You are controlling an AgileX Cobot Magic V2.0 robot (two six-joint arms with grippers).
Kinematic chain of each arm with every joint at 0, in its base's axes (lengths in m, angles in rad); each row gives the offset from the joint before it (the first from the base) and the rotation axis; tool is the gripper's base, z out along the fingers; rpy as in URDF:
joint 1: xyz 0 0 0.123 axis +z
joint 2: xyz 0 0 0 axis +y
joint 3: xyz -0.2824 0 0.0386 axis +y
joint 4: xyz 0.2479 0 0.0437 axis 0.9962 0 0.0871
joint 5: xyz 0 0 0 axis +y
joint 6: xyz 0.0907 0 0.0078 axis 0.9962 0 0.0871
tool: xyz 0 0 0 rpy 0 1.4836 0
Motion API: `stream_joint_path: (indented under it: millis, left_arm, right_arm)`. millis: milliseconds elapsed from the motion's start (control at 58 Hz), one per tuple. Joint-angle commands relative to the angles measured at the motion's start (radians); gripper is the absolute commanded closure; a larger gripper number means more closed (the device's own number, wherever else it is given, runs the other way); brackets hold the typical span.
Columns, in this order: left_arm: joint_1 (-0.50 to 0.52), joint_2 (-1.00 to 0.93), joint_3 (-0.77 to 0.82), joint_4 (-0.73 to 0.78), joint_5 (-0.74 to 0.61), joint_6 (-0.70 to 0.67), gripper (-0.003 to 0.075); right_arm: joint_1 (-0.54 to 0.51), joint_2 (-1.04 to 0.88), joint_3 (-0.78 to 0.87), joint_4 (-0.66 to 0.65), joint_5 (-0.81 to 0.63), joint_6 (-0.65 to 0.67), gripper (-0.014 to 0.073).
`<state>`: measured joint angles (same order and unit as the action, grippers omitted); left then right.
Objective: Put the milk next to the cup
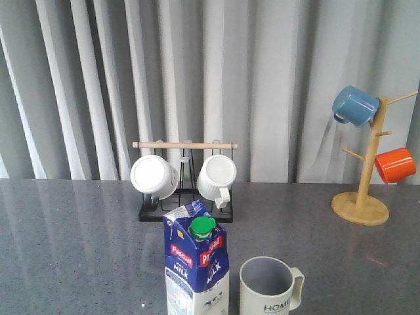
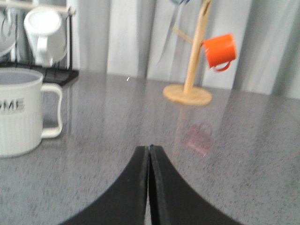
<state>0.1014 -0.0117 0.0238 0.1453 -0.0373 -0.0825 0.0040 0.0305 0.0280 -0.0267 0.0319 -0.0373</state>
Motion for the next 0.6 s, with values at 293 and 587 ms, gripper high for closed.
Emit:
stream_joint_path:
  millis: [293,587]
  left_arm:
    - [0.001,-0.012,-0.027,-0.003,-0.077,-0.011,0.0726]
    - [0.001,-0.012,-0.027,-0.003,-0.077,-0.011,0.0726]
  right_arm:
    - [-0.009,-0.055,0.01,-0.239,-0.046,0.217,0.0598]
    - [-0.01,-0.055,0.01,-0.239,-0.032,0.196,0.0598]
